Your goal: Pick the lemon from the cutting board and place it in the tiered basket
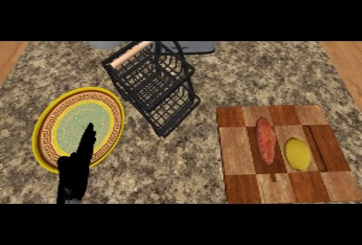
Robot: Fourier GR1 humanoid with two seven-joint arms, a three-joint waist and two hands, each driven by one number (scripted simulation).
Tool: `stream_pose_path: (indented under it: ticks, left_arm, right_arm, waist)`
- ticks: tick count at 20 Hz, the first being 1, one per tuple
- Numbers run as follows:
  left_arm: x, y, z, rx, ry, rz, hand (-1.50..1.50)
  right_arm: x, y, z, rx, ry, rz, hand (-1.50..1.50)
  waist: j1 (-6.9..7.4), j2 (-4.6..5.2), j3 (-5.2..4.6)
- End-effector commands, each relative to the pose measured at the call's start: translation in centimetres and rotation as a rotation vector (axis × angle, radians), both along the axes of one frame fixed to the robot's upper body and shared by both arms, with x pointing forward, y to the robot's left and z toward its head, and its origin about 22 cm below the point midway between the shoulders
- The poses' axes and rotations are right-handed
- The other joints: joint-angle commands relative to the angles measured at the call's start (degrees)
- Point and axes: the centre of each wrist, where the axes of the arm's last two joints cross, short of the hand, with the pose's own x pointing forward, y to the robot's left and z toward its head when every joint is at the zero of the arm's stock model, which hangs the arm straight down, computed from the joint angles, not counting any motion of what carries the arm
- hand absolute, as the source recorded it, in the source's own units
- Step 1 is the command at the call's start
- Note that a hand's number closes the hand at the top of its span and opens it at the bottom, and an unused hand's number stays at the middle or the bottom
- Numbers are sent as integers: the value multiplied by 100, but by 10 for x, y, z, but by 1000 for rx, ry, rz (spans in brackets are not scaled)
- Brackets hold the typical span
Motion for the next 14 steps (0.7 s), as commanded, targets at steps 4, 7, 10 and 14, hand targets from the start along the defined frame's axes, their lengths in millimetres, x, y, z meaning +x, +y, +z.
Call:
stream_pose_path:
  ticks: [4,7,10,14]
  left_arm:
    - [-5,-10,-8,-6,32,-57,0]
    - [-3,-6,-8,13,7,-39,0]
    - [1,-10,-1,-2,13,-69,0]
    - [-12,-8,-13,2,9,-60,0]
  right_arm:
    - [-24,18,23,-88,448,93,-150]
    - [-23,19,43,-136,598,46,-150]
    - [-10,34,62,-157,635,-31,-150]
    - [8,56,62,-163,694,-76,-150]
  waist:
    - [243,92,-29]
    - [285,92,-30]
    - [410,98,-20]
    - [431,72,-2]
